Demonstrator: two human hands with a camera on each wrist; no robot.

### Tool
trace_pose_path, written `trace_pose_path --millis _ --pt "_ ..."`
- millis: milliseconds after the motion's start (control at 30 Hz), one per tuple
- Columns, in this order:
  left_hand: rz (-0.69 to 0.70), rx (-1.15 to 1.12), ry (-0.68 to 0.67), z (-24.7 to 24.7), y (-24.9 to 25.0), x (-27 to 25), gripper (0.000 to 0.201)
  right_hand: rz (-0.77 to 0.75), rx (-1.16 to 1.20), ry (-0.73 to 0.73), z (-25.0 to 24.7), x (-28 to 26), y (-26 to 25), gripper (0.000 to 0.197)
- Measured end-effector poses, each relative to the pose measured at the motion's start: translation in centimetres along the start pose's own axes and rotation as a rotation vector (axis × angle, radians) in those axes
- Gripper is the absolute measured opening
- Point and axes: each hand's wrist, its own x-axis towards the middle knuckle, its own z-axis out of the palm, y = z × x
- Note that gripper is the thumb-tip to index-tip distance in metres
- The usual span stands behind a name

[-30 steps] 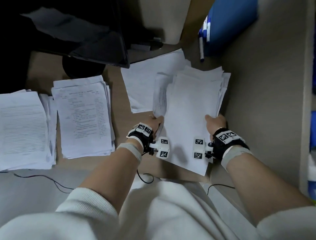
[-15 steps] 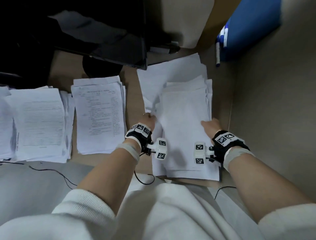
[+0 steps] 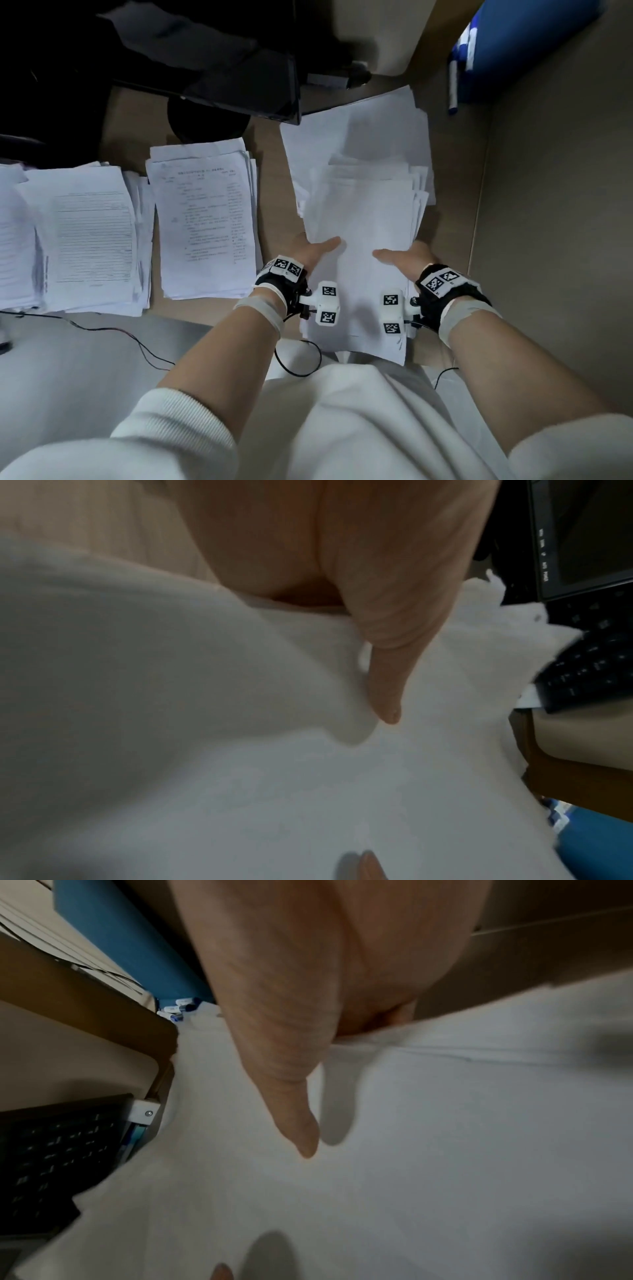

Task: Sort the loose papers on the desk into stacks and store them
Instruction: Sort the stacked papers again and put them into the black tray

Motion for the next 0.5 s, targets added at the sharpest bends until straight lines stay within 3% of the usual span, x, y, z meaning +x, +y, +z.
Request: trace_pose_path --millis 67,100,167,200,367,500 --pt "-0.044 0.05 -0.001 -0.3 -1.2 1.0 0.097 -0.008 0.041 -0.04 -0.3 -0.5 0.1 0.045" --pt "-0.057 0.067 0.009 -0.5 -2.8 2.7 0.108 -0.015 0.059 -0.048 -0.4 -0.9 0.0 0.042" --pt "-0.053 0.083 0.056 -0.9 -3.5 3.7 0.117 -0.04 0.116 -0.066 -0.2 -1.1 -0.3 0.038" --pt "-0.031 0.096 0.089 -0.8 -1.7 1.6 0.117 -0.047 0.142 -0.063 0.0 -1.0 -0.5 0.036" --pt "0.159 0.151 0.069 -0.8 4.6 -1.6 0.063 -0.063 0.245 0.11 0.1 -0.3 -2.7 0.036" --pt "0.211 0.087 0.087 -0.6 7.8 -0.6 0.046 0.018 0.285 0.192 -1.3 1.2 -3.1 0.059"
